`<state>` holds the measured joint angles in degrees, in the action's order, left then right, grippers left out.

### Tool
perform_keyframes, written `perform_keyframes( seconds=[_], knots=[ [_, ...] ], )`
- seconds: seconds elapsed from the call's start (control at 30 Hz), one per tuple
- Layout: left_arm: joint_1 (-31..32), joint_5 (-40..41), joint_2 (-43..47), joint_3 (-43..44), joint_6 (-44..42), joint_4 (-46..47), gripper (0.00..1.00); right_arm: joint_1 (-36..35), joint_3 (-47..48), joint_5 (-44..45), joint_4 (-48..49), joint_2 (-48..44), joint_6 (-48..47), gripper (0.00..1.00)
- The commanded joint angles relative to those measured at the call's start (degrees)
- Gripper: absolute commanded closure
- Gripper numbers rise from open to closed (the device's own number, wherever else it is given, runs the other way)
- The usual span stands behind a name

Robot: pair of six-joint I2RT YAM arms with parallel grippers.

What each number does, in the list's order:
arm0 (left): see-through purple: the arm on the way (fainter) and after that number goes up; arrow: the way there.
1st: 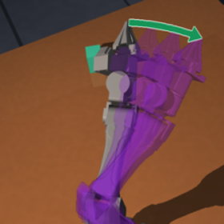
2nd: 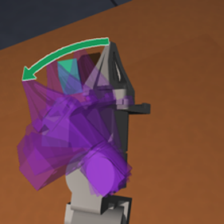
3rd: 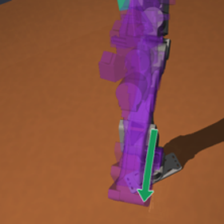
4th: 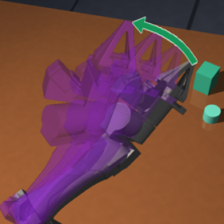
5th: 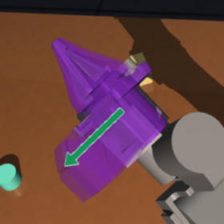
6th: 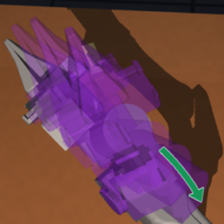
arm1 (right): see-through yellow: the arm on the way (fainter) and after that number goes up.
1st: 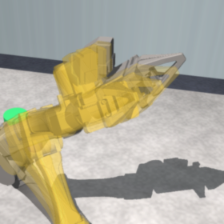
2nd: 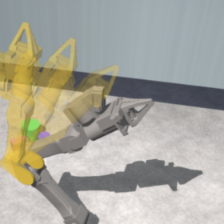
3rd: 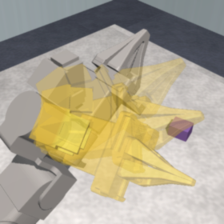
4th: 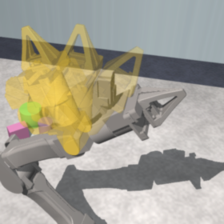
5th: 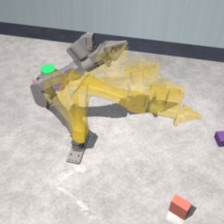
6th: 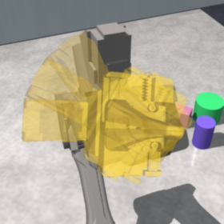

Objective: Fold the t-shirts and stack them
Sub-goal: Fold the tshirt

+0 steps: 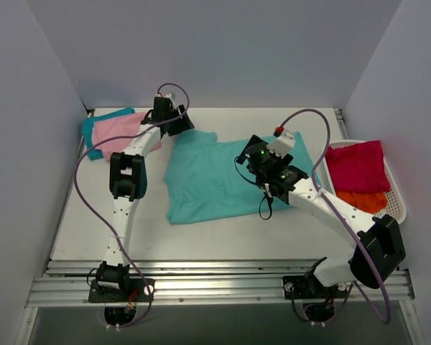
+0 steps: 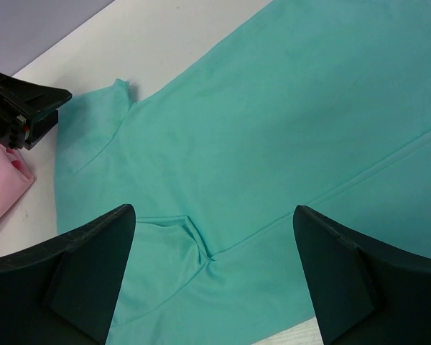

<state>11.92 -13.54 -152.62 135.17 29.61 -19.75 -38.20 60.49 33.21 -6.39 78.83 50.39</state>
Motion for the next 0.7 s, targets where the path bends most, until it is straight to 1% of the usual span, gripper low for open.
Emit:
perform_keyframes(
  seconds=[0.0, 0.1, 0.13, 0.2, 0.23, 0.27, 0.33, 0.37, 0.4, 0.47, 0.5, 0.57, 0.67],
  knots=[
    [0.3, -0.3, -1.5, 1.9, -0.9, -3.3, 0.33, 0.4, -0.6, 0.8, 0.5, -2.3, -0.7, 0.13],
    [0.3, 0.0, -1.3, 1.8, -0.8, -3.3, 0.38, 0.4, -0.8, 0.6, 0.7, -2.2, -0.6, 0.13],
    [0.3, 0.2, -1.2, 1.7, -0.8, -3.3, 0.42, 0.5, -0.8, 0.5, 0.8, -2.1, -0.6, 0.13],
    [0.3, 0.4, -1.2, 1.7, -0.8, -3.4, 0.47, 0.5, -0.7, 0.5, 0.9, -1.8, -0.6, 0.13],
    [0.3, 0.4, -1.1, 1.6, -0.8, -3.3, 0.52, 0.5, -0.8, 0.4, 0.9, -1.7, -0.6, 0.13],
    [0.3, 0.5, -1.1, 1.5, -0.9, -3.4, 0.55, 0.5, -0.8, 0.4, 0.9, -1.6, -0.6, 0.13],
    [0.1, 0.8, -1.1, 1.4, -1.0, -3.4, 0.65, 0.5, -1.0, 0.7, 1.2, -1.3, -0.6, 0.14],
    [0.1, 0.8, -1.0, 1.4, -1.0, -3.4, 0.76, 0.7, -1.1, 1.1, 1.4, -1.0, -0.6, 0.14],
    [-0.1, 1.0, -1.0, 1.4, -1.0, -3.5, 0.82, 0.8, -1.3, 1.2, 1.5, -0.9, -0.7, 0.14],
    [-0.2, 1.4, -0.6, 1.4, -1.7, -3.7, 0.89, 1.5, -1.5, 1.4, 2.1, -0.1, -1.1, 0.14],
    [-0.3, 1.8, -0.3, 1.4, -1.9, -4.0, 0.95, 1.7, -1.6, 1.5, 2.3, 0.3, -1.2, 0.14],
    [-1.2, 2.2, 0.6, 1.2, -2.6, -4.5, 0.98, 2.7, -1.7, 1.5, 3.2, 1.0, -2.0, 0.14],
    [-2.7, 2.7, 2.1, 0.9, -3.1, -4.7, 0.98, 3.6, -1.3, 1.9, 4.9, 1.9, -3.2, 0.13]
  ],
)
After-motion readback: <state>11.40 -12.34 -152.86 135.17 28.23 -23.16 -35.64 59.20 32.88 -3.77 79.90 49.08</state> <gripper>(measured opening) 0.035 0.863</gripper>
